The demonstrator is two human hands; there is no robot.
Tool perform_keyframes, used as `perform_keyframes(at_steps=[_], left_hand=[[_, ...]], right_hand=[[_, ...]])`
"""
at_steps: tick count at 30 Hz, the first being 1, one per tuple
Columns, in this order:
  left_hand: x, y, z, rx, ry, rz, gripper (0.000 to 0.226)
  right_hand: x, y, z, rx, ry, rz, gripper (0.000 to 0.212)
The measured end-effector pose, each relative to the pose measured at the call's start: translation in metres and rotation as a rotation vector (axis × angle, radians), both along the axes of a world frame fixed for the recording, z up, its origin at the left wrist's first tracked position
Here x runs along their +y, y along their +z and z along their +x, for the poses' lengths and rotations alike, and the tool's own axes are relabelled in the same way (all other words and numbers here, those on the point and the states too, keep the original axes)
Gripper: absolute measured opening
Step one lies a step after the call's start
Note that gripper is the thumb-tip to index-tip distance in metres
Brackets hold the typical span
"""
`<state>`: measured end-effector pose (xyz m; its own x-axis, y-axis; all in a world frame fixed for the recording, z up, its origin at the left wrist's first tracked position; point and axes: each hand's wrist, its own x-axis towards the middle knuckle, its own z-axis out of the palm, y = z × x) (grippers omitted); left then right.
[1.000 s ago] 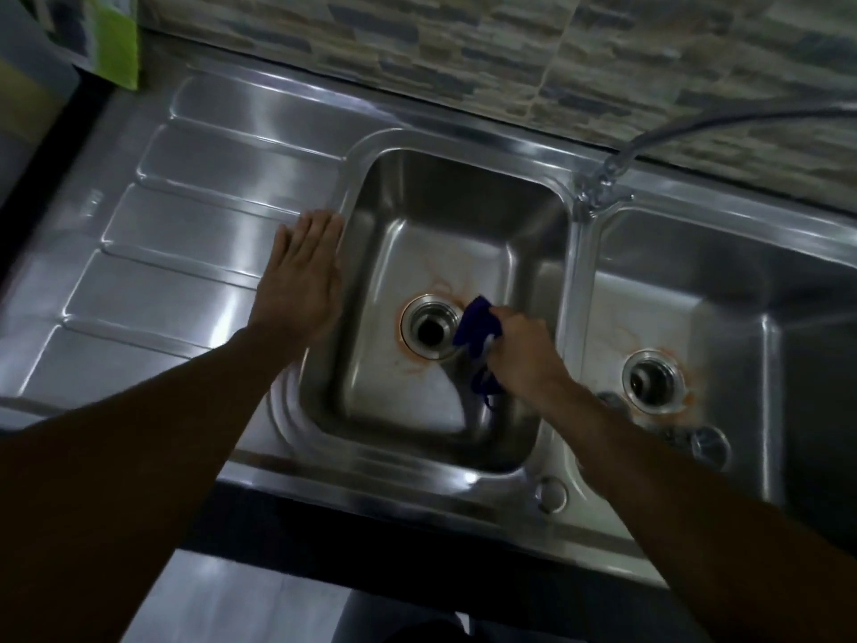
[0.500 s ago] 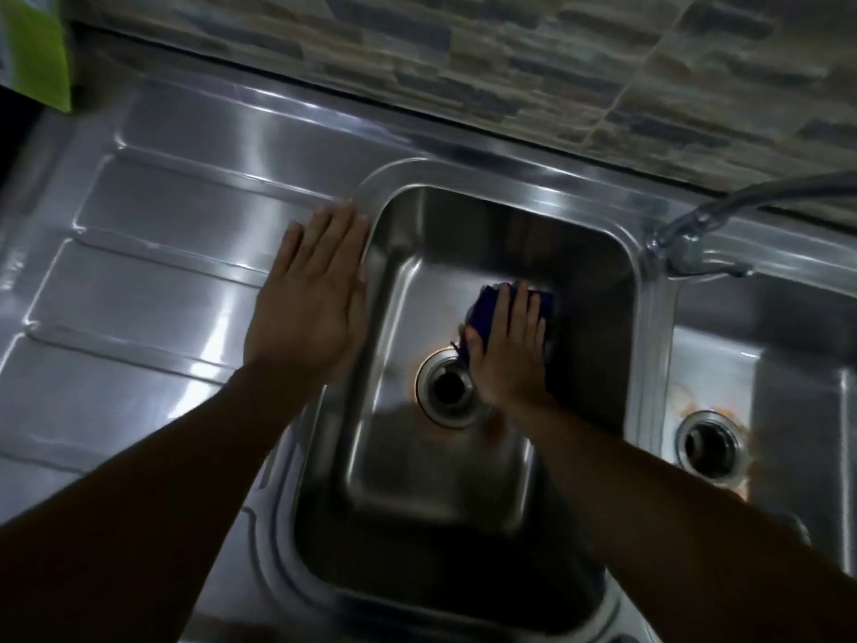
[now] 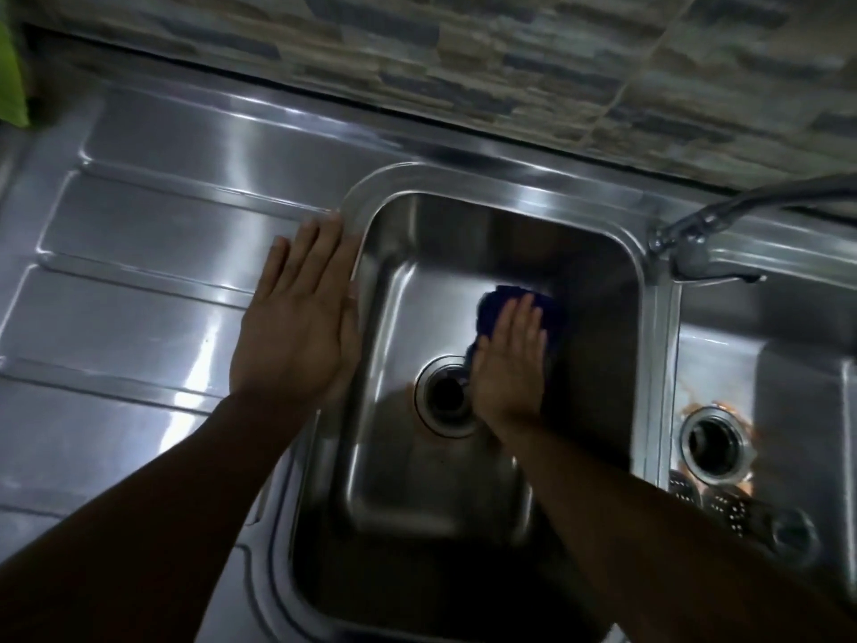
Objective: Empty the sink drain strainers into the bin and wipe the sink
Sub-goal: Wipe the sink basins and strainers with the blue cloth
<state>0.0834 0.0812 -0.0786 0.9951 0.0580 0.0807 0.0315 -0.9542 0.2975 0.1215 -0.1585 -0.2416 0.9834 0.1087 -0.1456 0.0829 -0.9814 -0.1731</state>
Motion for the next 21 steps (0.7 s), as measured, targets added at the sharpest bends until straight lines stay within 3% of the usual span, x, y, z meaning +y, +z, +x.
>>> perform_keyframes(at_steps=[5,9,12,15,18,21], left_hand=[[-0.004,0.002,0.001,0.01,0.003,-0.005,0.056],[-0.003,0.003,0.001,0.018,0.001,0.008,0.056],[0.0,0.002,-0.001,0.031,-0.02,0.025,0.057],[0.0,0.002,0.0,0.015,-0.015,0.012,0.057],[-0.001,0.002,-0.001,0.004,-0.007,0.009,0.056],[-0.003,0.003,-0.003,-0.001,-0.014,0.003,0.056]], right_hand=[[0.034,0.012,0.013,0.051,-0.194,0.073,0.066],[0.097,0.009,-0.006,0.179,0.258,0.2,0.072],[0.1,0.015,-0.069,0.269,0.358,0.282,0.073],[0.051,0.021,-0.136,0.24,0.512,0.169,0.077],[0.001,0.022,-0.156,0.282,0.443,0.037,0.086],[-0.024,0.027,-0.15,0.288,0.149,-0.031,0.087]])
